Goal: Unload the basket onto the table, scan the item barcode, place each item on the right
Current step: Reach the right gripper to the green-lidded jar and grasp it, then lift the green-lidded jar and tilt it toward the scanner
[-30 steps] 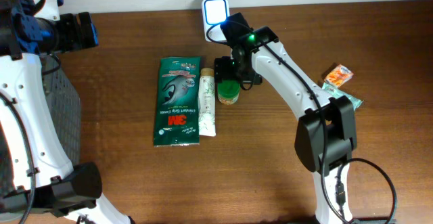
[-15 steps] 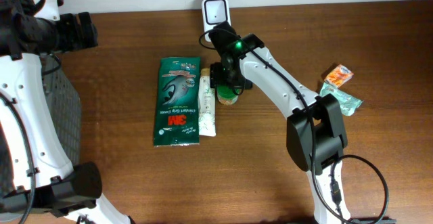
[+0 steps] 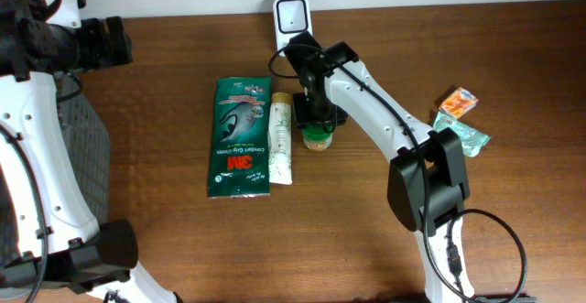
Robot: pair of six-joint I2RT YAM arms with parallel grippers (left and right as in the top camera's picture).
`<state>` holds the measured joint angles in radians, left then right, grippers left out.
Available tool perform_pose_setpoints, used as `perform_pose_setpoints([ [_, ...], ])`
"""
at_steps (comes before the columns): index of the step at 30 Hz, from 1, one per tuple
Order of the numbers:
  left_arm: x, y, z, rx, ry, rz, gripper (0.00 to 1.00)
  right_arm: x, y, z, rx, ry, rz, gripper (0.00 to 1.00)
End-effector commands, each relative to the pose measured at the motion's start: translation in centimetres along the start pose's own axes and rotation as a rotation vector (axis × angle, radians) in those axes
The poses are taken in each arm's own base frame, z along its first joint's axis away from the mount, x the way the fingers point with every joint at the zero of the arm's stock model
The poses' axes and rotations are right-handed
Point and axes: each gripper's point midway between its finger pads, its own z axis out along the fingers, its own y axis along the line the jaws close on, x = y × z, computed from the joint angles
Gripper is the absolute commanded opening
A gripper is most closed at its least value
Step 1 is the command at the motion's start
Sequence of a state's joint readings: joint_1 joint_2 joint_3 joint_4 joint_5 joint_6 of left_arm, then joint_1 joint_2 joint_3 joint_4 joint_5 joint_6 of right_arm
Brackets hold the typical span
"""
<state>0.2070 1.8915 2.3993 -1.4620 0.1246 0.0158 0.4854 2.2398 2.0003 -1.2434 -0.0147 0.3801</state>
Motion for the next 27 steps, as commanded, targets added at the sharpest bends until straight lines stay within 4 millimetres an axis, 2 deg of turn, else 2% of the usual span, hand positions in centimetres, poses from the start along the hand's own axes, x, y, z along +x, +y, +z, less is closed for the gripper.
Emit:
perform_pose_setpoints([
  [1,-0.1,-0.2,-0.1,0.011,-0.007,0.010,0.99,-1.3,-0.5,-3.5,0.005,-0.061,-0.193,0.56],
  [3,-0.1,-0.2,-0.1,0.010,-0.007,0.010,0.99,-1.2,-0.9,-3.6,0.011,-0.051,-0.336,0.52],
  [7,-0.1,-0.2,-0.1,0.011,-0.007,0.010,0.99,-0.6,-1.1,-3.1,0.020,-0.026,-0.679,0.53],
  [11,-0.1,-0.2,-0.1,0.011,-0.007,0.010,0.99,0.3,-1.1,-1.8,-0.004,0.018,-0.974,0.54],
  [14,-0.1,-0.2,-0.1,0.011,-0.007,0.010,0.99,0.8,-1.1,-0.5,-0.028,0.039,-1.120,0.54],
  [19,-0.1,-0.2,-0.1,0.011,-0.007,0.010,0.99,1.2,-0.2,0.4,-0.088,0.020,-1.234,0.54],
  [21,-0.1,-0.2,-0.1,0.011,-0.007,0.010,0.99,1.2,-0.2,0.4,-0.103,0.015,-1.277,0.58],
  [23,-0.1,-0.2,-0.1,0.011,-0.007,0.010,0.99,1.1,-0.4,0.4,-0.102,0.015,-1.289,0.63],
  [27,-0.1,-0.2,-0.1,0.011,-0.007,0.010,0.99,1.1,-0.9,0.4,-0.091,0.028,-1.210,0.87],
])
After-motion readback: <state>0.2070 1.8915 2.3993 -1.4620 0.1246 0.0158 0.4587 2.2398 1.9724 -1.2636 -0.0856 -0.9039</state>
